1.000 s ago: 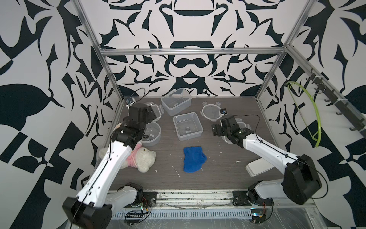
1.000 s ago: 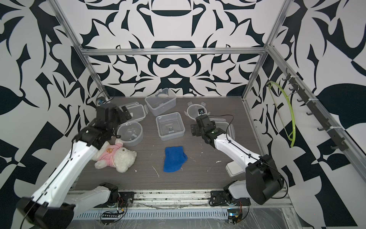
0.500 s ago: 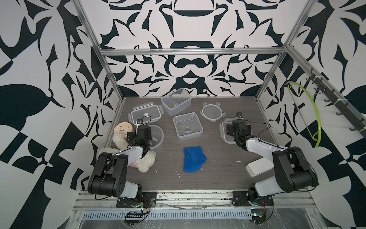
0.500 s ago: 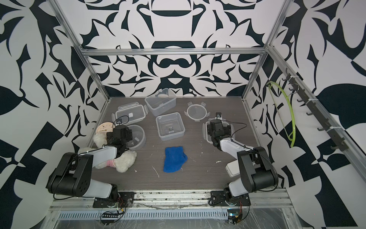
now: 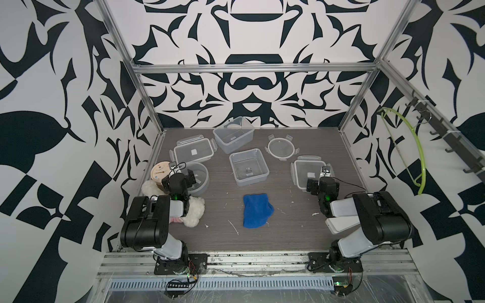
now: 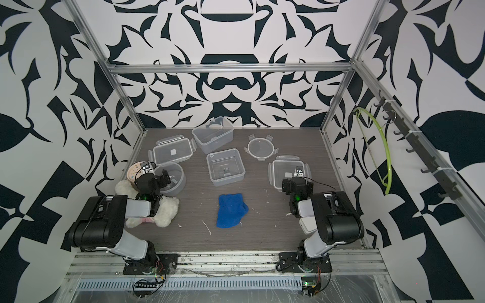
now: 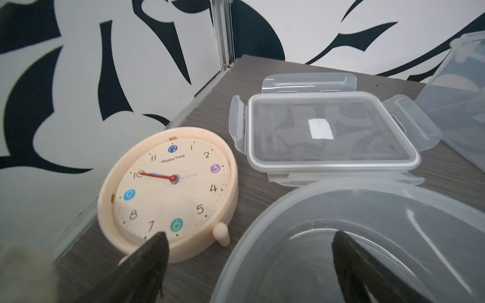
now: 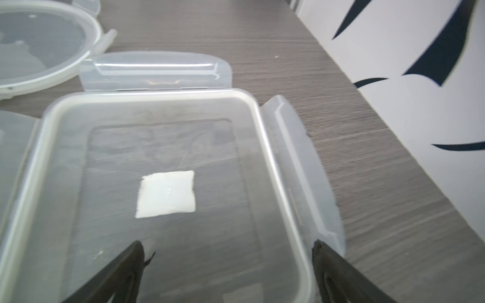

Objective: Wipe the insides of the lunch boxes
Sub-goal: Reset both arms

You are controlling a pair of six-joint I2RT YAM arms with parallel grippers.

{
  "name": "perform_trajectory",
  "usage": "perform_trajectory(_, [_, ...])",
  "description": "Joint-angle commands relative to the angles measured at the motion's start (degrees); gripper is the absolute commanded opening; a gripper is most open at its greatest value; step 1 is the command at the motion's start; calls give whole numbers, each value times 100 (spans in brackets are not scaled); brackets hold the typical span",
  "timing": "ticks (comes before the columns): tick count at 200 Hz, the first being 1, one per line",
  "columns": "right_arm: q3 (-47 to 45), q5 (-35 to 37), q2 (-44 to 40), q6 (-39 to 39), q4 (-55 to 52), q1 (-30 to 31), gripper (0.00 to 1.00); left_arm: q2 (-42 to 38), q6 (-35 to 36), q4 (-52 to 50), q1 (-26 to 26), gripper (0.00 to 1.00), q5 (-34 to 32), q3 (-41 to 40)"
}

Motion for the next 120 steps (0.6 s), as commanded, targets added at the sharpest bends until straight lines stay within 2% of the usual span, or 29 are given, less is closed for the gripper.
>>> perform_trajectory(1, [140,-498,-55,-252,712,-1,100,114,-69,476,39,100,149,-80])
perform_trajectory(8, [179,-513,-94,-263,572,2,100,159,-37,640,16,100,127,-105])
perform_trajectory(24, [150,-526,-74,-277,671,-1,100,-13,-77,81,-35,100,75,10])
perform_trajectory(42, [149,-526,-85,-268,659,0,100,83,-35,326,-39,100,97,-15])
perform_trajectory(60, [171,-532,-101,-266,586,3,100,46,-102,36,118,100,396,82])
perform_trajectory(120, [157,-559,-112,-272,613,-1,100,37,-62,99,108,100,397,46])
